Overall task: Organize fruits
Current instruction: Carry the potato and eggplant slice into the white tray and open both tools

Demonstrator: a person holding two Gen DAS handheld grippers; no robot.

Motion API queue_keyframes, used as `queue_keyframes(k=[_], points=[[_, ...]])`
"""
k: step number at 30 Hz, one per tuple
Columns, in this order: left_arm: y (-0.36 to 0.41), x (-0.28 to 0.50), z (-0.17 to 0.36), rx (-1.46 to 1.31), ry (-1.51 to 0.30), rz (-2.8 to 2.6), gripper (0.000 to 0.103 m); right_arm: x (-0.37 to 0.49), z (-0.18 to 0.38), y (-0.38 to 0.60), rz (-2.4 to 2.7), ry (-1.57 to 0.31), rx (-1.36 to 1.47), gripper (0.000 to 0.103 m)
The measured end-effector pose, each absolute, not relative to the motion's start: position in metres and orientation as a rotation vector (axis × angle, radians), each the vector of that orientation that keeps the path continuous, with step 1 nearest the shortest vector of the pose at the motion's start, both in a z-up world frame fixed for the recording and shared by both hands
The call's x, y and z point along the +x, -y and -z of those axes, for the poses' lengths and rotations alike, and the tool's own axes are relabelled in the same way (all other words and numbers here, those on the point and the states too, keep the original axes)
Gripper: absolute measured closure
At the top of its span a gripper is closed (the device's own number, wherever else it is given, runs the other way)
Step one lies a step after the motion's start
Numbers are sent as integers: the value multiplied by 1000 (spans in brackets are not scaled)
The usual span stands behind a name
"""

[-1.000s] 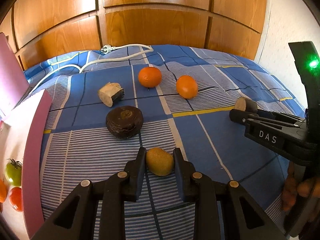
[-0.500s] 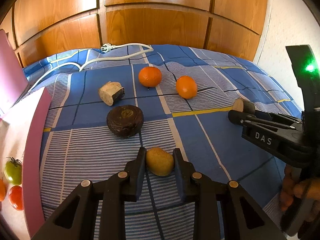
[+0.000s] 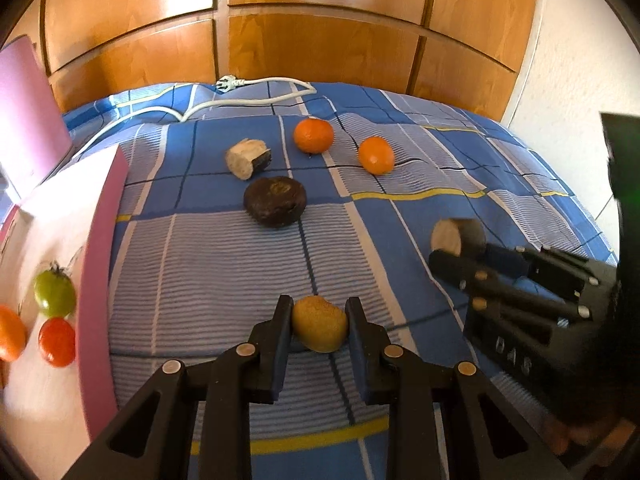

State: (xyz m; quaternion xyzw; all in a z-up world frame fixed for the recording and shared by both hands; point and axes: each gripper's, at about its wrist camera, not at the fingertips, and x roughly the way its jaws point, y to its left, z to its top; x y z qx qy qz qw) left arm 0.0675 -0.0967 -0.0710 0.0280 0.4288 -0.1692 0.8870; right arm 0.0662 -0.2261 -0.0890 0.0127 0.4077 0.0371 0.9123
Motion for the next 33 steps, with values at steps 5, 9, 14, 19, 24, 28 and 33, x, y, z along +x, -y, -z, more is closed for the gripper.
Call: queue_keyframes(k=[5,9,14,19,24,28,33], points=[[82,59,69,31,-898,341,77,53,88,220,-111,-852,77,73],[73,54,67,9,-903,339,77,44,86,226,-120,-865,144,75],[69,49,66,-8,-906,347,77,29,86,227,-135,-883,180,75],[65,42,58,-19,-882,356,77,21,84,215,-162,-893,161,75],[56,35,42,-31,-843,349,77,18,81,201,-195,-893,145,76],[45,31,30,-52,-819,331,77,17,76,193,-215,-884,133,76],[32,28,19,-85,-809,300,77,15,68,185,-234,-870,124,76]])
